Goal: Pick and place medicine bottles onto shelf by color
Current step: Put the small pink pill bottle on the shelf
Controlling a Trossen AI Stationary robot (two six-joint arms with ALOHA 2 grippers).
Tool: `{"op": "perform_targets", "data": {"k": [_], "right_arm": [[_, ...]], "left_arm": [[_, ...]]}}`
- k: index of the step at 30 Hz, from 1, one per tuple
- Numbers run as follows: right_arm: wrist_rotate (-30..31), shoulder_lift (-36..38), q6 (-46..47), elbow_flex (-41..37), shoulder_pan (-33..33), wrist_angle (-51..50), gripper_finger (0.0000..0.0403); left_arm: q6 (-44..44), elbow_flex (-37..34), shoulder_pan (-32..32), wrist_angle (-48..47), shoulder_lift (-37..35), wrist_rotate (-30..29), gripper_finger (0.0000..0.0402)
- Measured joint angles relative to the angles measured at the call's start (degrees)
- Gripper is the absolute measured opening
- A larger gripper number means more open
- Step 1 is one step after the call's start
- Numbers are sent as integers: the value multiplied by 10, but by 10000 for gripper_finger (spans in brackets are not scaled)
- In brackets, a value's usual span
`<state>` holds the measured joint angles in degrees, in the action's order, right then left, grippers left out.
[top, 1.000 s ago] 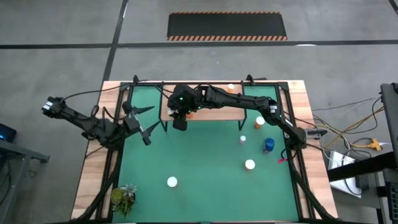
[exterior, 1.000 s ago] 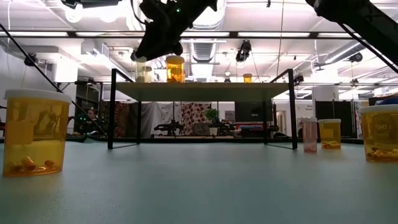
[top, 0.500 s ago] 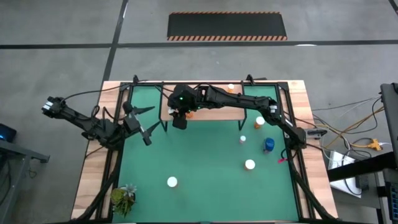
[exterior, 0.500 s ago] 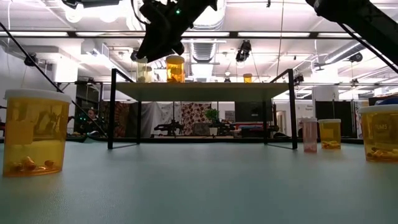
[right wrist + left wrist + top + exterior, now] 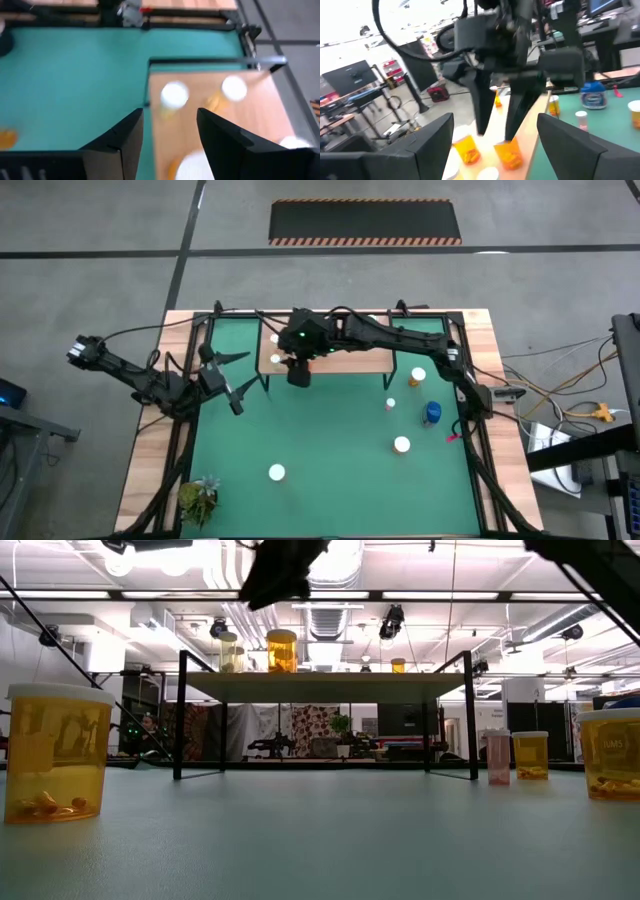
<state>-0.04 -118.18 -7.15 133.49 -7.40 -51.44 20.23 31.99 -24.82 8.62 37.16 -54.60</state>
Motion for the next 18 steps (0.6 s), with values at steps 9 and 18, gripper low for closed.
{"op": "perform_targets", "data": {"k": [9,18], "right_arm": [[-2,90,33,-73,82,-118,147],[3,220,208,-275,189,-111,128]], "left_arm": [[13,5,0,53,35,90,270],[17,27,0,119,99,169,270]]}}
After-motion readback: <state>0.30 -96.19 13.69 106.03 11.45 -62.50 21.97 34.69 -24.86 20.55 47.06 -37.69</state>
